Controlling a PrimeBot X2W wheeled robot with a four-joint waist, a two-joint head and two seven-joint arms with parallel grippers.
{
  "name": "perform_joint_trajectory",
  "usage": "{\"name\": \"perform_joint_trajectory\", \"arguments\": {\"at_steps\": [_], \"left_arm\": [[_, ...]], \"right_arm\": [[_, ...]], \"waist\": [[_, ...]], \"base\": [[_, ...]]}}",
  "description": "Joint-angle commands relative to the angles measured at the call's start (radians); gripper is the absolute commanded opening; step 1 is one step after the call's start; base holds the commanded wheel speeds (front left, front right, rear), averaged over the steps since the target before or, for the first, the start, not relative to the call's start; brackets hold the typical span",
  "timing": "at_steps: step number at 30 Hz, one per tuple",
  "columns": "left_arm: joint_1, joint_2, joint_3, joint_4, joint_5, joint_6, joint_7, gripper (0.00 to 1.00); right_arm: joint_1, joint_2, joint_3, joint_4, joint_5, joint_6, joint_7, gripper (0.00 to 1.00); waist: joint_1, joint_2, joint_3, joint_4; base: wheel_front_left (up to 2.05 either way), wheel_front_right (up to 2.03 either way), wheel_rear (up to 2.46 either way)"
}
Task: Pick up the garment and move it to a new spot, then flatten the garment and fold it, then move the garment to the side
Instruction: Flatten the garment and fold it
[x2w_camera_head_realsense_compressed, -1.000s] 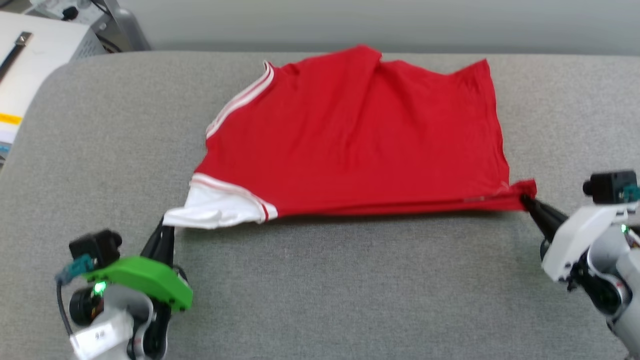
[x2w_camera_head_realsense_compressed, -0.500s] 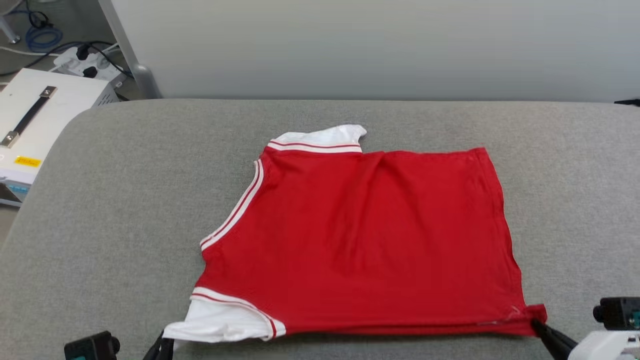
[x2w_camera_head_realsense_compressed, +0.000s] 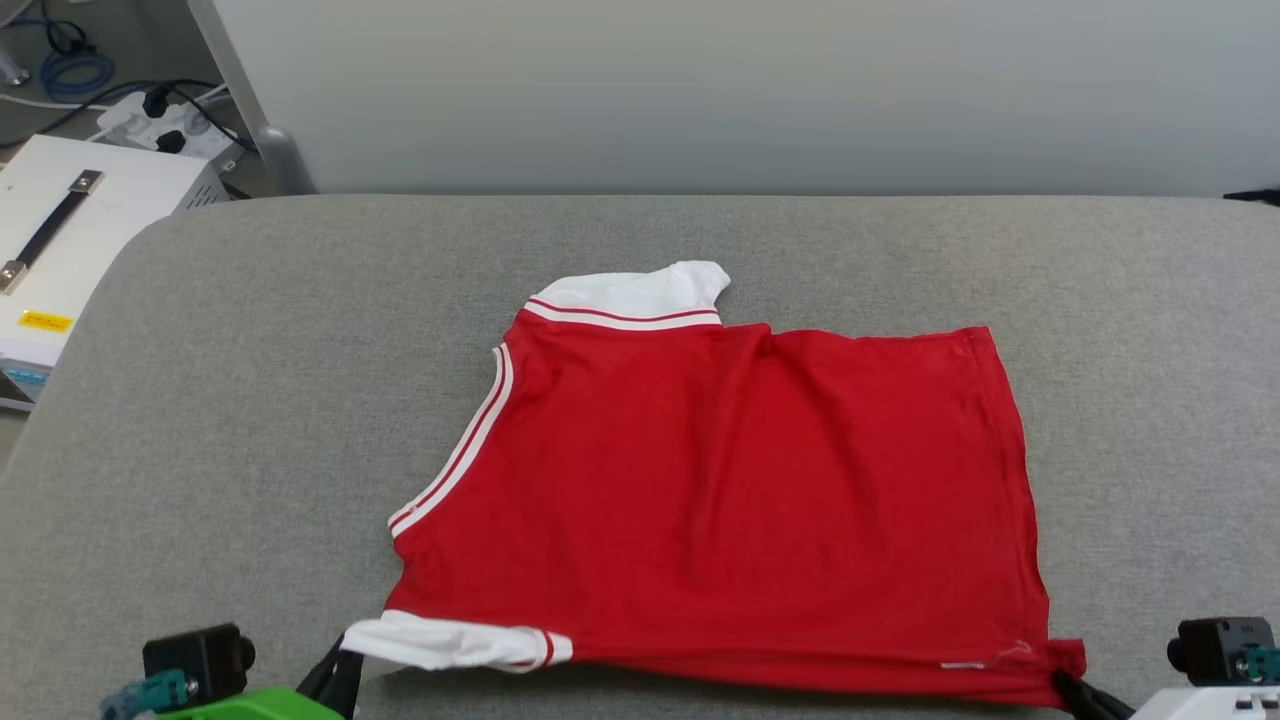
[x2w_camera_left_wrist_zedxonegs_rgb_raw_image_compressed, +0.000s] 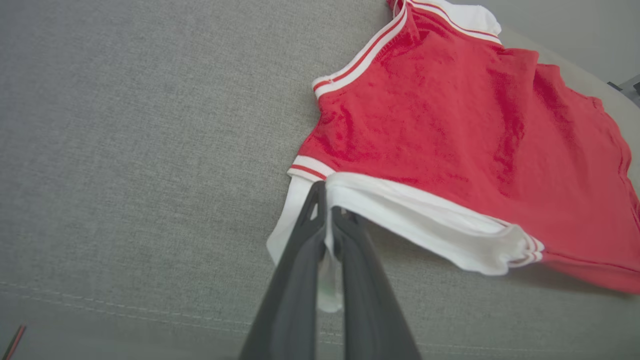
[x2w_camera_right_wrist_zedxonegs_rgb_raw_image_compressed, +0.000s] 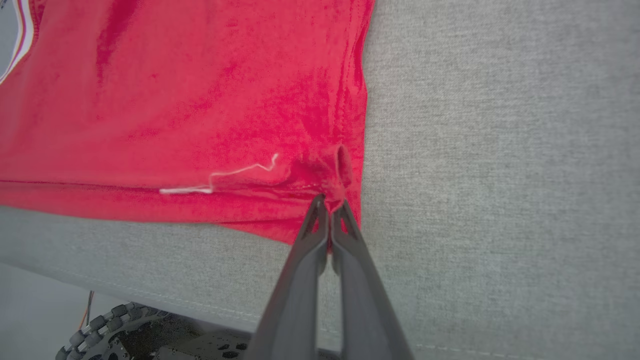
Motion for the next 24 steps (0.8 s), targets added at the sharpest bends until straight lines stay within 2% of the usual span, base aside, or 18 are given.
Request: {"name": "perform_joint_trajectory", "arguments": {"at_steps": [1,13,24], "left_arm": [[-0.059,0.008,-0.002,0.011,0.017,-0.010,0.002,0.00],[-0.383,-0.029,-0.056,0.169,0.046,-0.124,-0.002,0.00],[-0.545,-0.080,-0.102,0.388,0.040,-0.212,-0.008,0.00]], "right_arm": [[-0.039,-0.002,-0.006,-0.010,-0.019,-0.008,0.007,0.00],[-0.266,-0.030,0.006,0.040,-0.043,-0.008,0.020,0.00],[-0.379,-0.055,0.059,0.150,-0.019,-0.008,-0.021,0.00]], "waist": [[0.0001,0.0000,0.024,-0.002],[0.0001,0.0000,0.170,-0.003],[0.0001,0.0000,0.258,0.000]], "base": [[0.00,0.00,0.00],[0.00,0.00,0.00],[0.00,0.00,0.00]]}}
